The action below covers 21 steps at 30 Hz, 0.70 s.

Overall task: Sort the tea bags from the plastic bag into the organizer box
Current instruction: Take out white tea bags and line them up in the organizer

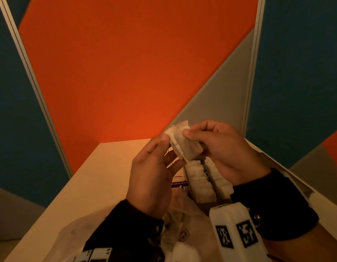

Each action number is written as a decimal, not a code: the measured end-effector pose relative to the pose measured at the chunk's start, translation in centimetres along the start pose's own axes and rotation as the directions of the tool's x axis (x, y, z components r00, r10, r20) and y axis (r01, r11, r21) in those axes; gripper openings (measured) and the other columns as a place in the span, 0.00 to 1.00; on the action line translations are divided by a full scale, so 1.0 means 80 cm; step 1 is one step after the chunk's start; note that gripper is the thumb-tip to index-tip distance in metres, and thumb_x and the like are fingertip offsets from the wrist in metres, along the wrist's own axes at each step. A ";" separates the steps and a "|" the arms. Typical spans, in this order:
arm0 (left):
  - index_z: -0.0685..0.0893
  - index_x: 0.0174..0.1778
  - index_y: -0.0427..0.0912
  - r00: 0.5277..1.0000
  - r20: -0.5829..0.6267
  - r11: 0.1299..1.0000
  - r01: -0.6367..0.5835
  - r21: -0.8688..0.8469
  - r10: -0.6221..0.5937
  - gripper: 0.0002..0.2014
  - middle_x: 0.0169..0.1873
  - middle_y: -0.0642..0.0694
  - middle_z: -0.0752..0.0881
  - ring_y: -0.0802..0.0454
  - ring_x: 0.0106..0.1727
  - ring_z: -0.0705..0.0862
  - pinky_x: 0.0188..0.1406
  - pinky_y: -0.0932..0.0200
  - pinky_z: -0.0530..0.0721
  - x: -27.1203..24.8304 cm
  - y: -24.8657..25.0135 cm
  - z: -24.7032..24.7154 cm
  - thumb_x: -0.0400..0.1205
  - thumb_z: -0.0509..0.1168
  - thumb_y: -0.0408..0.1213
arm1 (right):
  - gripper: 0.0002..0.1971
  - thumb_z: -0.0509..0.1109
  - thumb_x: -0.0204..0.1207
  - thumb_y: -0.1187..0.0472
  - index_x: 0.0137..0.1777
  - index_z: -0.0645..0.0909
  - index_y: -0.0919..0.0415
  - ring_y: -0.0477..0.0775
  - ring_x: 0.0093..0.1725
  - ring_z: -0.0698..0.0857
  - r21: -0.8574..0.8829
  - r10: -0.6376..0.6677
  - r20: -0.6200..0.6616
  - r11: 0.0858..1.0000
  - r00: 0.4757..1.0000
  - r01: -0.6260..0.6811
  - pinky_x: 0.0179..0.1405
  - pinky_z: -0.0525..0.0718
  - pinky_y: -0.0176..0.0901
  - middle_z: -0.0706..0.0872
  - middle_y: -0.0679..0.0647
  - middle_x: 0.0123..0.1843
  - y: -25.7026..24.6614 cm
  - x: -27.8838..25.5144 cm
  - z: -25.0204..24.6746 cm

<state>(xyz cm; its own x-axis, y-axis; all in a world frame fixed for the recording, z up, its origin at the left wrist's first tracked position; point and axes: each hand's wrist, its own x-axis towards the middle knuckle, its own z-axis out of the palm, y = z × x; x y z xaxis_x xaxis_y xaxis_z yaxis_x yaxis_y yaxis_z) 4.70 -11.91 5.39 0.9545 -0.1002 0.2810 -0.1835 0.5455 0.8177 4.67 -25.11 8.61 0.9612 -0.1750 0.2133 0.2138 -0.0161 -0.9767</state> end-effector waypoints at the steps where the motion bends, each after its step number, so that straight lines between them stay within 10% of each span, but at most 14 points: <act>1: 0.88 0.52 0.39 1.000 0.001 1.000 -0.002 0.001 0.002 0.12 0.48 0.43 0.91 0.50 0.45 0.88 0.42 0.56 0.87 0.000 0.000 0.001 0.85 0.59 0.37 | 0.04 0.77 0.73 0.60 0.45 0.86 0.60 0.49 0.39 0.89 0.011 -0.001 -0.007 1.000 1.000 0.001 0.42 0.87 0.52 0.91 0.53 0.41 0.001 -0.001 0.001; 8: 0.86 0.61 0.36 0.999 0.025 0.998 0.023 0.057 -0.024 0.18 0.57 0.38 0.89 0.39 0.61 0.87 0.63 0.37 0.83 -0.007 0.009 0.004 0.83 0.63 0.44 | 0.04 0.77 0.73 0.62 0.45 0.87 0.61 0.57 0.51 0.90 0.080 -0.019 -0.088 0.996 0.996 0.026 0.50 0.88 0.55 0.92 0.57 0.47 0.001 0.000 0.004; 13: 0.88 0.48 0.32 1.000 -0.019 0.983 0.003 0.183 0.001 0.08 0.45 0.36 0.91 0.45 0.46 0.90 0.54 0.33 0.87 -0.006 0.007 0.000 0.78 0.70 0.33 | 0.05 0.76 0.74 0.63 0.48 0.86 0.60 0.52 0.47 0.90 0.028 -0.033 -0.048 0.999 0.998 0.034 0.39 0.89 0.44 0.91 0.54 0.46 -0.002 -0.003 0.004; 21: 0.92 0.38 0.44 0.987 0.115 0.827 -0.158 0.540 0.114 0.05 0.36 0.45 0.92 0.40 0.44 0.90 0.45 0.36 0.88 0.000 0.011 -0.009 0.77 0.73 0.33 | 0.14 0.78 0.72 0.58 0.57 0.87 0.47 0.40 0.48 0.88 -0.537 -0.147 0.256 0.800 0.955 0.267 0.50 0.88 0.41 0.90 0.41 0.48 -0.026 -0.020 -0.035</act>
<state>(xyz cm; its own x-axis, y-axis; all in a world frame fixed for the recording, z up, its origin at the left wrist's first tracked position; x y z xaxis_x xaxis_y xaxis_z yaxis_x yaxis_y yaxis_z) 4.73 -10.86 5.73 0.8941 -0.1322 0.4280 -0.4296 0.0178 0.9029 2.24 -27.53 10.24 0.9317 0.0872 0.3527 0.3339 -0.5881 -0.7366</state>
